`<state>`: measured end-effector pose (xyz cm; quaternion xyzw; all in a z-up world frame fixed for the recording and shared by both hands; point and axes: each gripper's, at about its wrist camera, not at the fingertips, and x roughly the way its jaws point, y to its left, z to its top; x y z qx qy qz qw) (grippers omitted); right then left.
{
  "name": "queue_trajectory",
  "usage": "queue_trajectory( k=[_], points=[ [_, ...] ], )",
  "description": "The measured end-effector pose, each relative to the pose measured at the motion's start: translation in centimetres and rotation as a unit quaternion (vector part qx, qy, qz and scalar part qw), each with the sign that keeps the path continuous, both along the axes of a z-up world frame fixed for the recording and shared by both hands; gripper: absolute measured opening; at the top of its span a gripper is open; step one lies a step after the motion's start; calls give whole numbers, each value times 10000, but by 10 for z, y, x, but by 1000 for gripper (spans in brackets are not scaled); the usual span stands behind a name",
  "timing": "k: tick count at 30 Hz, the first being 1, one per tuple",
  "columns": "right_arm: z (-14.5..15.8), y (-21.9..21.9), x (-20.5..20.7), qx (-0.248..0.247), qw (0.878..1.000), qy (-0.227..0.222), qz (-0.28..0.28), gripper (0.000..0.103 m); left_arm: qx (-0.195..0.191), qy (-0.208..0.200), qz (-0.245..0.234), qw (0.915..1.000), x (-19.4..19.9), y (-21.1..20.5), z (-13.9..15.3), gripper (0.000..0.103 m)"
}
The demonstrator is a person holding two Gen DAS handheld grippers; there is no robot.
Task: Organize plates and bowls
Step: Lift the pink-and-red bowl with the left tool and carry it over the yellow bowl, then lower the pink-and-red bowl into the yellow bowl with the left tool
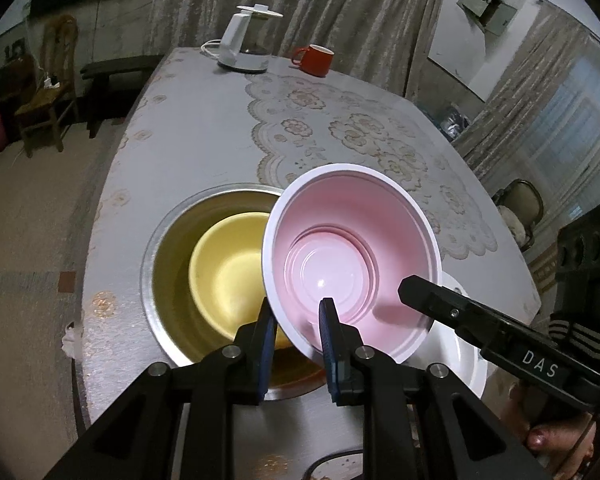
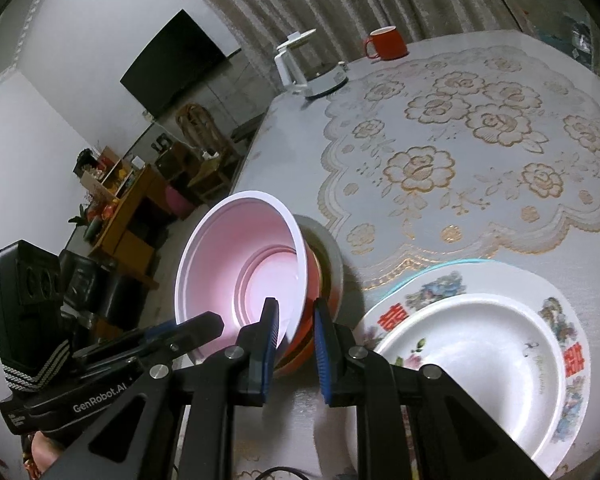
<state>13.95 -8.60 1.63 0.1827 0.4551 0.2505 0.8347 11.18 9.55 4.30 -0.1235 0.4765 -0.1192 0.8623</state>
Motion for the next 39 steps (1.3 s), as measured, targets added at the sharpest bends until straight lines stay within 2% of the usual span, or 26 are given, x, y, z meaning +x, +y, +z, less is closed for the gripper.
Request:
queue_trajectory(
  k=[13, 22, 29, 39],
  points=[
    [-13, 32, 14, -162, 9990, 331, 266, 17, 149, 191, 7, 9997, 12, 26, -6, 20],
    [-22, 43, 21, -310, 9977, 523, 307, 19, 265, 409, -60, 9988, 18, 30, -22, 20],
    [-27, 49, 21, -337, 9965, 676, 345, 19, 326, 395, -14, 9987, 21, 33, -24, 20],
    [-31, 48, 21, -245, 9956, 837, 347, 25, 390, 351, -37, 9986, 25, 31, -28, 20]
  ],
)
